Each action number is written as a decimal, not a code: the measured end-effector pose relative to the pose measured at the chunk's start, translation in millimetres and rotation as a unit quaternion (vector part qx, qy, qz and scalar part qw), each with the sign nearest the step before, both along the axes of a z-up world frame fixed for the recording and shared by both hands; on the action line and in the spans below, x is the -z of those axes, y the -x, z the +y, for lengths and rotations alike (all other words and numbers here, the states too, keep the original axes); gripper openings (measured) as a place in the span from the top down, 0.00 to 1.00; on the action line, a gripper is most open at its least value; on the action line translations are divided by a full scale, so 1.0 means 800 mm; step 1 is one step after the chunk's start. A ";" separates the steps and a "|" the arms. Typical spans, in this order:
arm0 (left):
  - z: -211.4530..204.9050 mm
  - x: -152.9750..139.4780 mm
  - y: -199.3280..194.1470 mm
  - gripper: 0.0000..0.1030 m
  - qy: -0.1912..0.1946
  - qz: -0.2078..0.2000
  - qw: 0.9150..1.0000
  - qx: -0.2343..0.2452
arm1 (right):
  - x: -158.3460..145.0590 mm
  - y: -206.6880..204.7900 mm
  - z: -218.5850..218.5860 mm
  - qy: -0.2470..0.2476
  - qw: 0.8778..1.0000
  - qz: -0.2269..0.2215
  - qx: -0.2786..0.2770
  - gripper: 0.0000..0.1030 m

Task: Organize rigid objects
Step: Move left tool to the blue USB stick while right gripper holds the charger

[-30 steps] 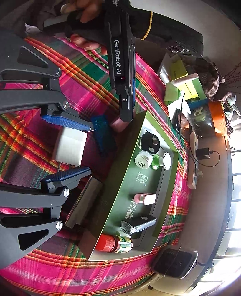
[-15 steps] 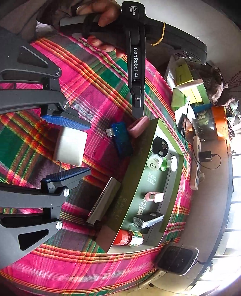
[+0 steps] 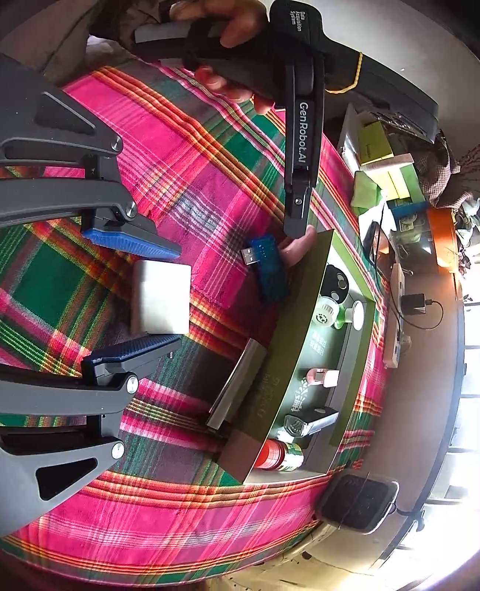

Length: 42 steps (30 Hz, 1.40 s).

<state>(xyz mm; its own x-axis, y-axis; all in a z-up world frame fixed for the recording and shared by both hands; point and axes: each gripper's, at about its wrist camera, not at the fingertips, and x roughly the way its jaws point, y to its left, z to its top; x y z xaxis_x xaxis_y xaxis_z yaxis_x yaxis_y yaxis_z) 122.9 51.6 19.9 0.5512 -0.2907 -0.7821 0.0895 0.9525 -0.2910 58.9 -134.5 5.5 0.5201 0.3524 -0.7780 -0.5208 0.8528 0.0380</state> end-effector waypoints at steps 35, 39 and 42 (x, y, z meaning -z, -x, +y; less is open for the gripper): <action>-0.089 0.008 0.004 0.59 -0.047 0.007 0.995 0.087 | 0.001 0.012 -0.065 0.005 0.997 -0.023 0.072 0.58; -0.090 0.010 -0.005 0.59 -0.055 0.010 0.996 0.073 | 0.002 0.010 -0.071 -0.007 0.997 -0.023 0.079 0.58; -0.094 0.010 -0.009 0.59 -0.062 0.007 0.995 0.072 | 0.002 0.010 -0.073 -0.012 0.996 -0.023 0.081 0.58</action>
<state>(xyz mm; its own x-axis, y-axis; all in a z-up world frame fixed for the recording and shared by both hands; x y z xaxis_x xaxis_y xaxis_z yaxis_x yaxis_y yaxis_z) 130.5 -23.6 11.9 0.4990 -0.2658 -0.8248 0.2238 0.9590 -0.1737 50.6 -192.8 3.8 0.6065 0.2790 -0.7445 -0.3782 0.9249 0.0385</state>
